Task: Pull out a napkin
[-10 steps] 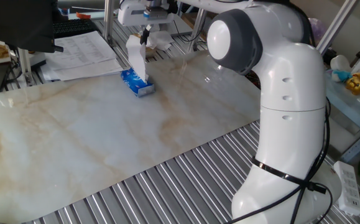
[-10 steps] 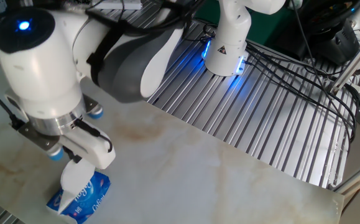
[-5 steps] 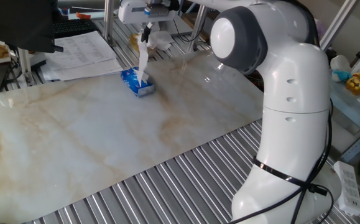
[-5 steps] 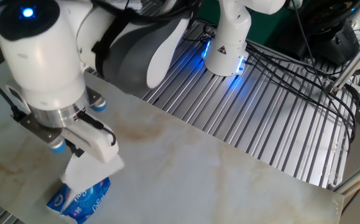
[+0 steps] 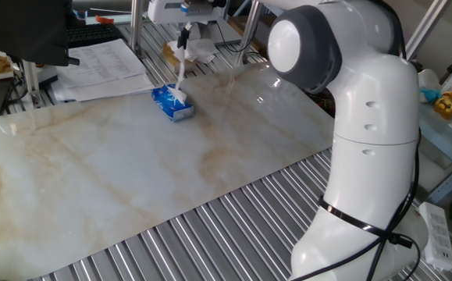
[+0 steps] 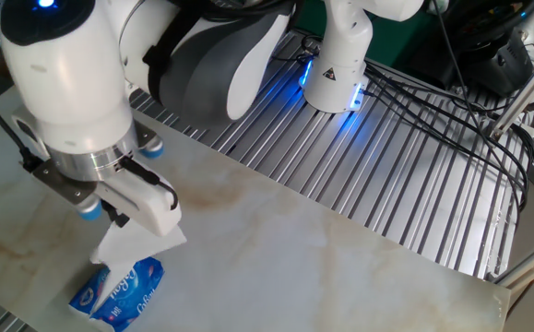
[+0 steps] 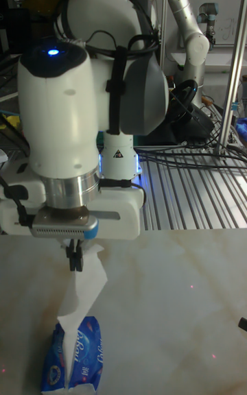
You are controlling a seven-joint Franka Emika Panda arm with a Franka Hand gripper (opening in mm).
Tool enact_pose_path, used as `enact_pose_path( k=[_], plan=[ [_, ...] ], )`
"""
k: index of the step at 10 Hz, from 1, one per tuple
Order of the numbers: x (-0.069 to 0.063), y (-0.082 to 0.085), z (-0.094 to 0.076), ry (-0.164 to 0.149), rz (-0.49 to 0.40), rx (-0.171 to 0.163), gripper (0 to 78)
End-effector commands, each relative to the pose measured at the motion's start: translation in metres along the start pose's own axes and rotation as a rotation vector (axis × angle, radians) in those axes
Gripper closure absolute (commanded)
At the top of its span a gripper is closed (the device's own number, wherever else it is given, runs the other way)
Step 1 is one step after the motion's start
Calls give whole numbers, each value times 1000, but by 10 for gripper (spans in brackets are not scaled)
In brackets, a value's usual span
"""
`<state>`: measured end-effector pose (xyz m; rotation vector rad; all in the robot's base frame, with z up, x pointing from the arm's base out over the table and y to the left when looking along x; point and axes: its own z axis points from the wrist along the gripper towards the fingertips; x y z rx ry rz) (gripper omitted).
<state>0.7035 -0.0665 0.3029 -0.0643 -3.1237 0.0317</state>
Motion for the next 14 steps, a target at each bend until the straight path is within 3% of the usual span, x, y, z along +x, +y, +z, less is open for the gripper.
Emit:
enact_pose_path(
  k=[1,8,14],
  plan=[
    [5,8,-8,4,4,-1,764],
    [31,15,-5,-9,-5,-43,764],
    [48,26,-7,-10,6,-43,764]
  ],
)
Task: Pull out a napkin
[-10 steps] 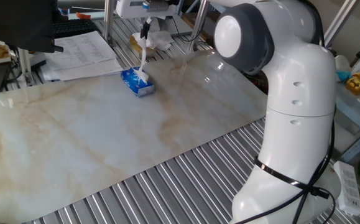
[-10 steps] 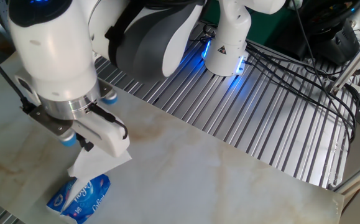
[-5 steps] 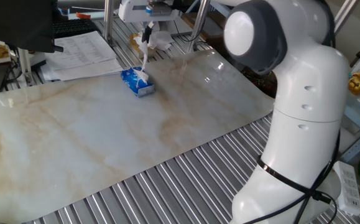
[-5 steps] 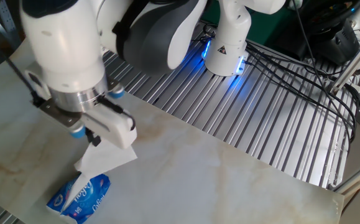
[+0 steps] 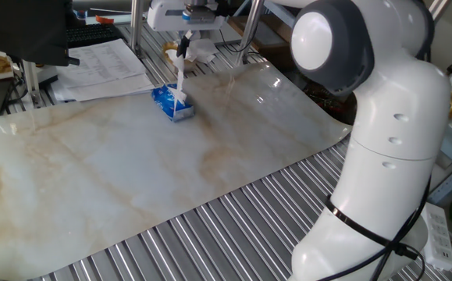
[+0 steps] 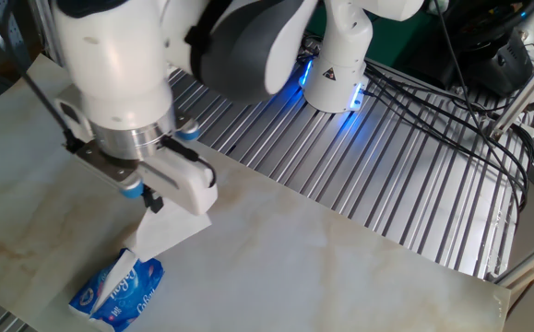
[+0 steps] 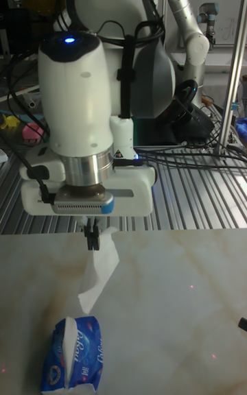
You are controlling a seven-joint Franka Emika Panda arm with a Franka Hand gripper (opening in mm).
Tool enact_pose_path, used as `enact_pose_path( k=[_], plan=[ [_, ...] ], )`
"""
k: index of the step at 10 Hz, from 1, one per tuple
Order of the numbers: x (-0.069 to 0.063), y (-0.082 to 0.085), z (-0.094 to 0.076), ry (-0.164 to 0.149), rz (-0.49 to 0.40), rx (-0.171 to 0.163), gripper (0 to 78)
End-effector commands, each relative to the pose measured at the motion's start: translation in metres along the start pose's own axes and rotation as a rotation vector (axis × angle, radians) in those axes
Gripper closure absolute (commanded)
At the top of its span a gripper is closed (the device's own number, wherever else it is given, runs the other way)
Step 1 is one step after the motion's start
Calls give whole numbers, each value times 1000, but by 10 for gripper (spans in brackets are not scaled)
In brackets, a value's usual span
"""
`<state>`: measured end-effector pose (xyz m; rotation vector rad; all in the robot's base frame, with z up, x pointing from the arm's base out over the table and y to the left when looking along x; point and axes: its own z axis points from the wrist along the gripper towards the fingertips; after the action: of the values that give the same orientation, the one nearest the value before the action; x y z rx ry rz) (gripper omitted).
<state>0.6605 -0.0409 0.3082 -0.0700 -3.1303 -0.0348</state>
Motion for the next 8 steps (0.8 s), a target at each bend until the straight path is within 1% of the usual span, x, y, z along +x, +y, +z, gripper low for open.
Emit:
enact_pose_path(
  k=[1,3,5,6,7,8],
  plan=[
    [3,2,-1,-4,2,0,764],
    [7,3,1,-4,0,3,764],
    [9,3,2,-16,10,12,764],
    [9,3,2,-16,11,12,764],
    [10,3,3,-33,32,12,764],
    [10,3,3,-40,38,11,764]
  ],
)
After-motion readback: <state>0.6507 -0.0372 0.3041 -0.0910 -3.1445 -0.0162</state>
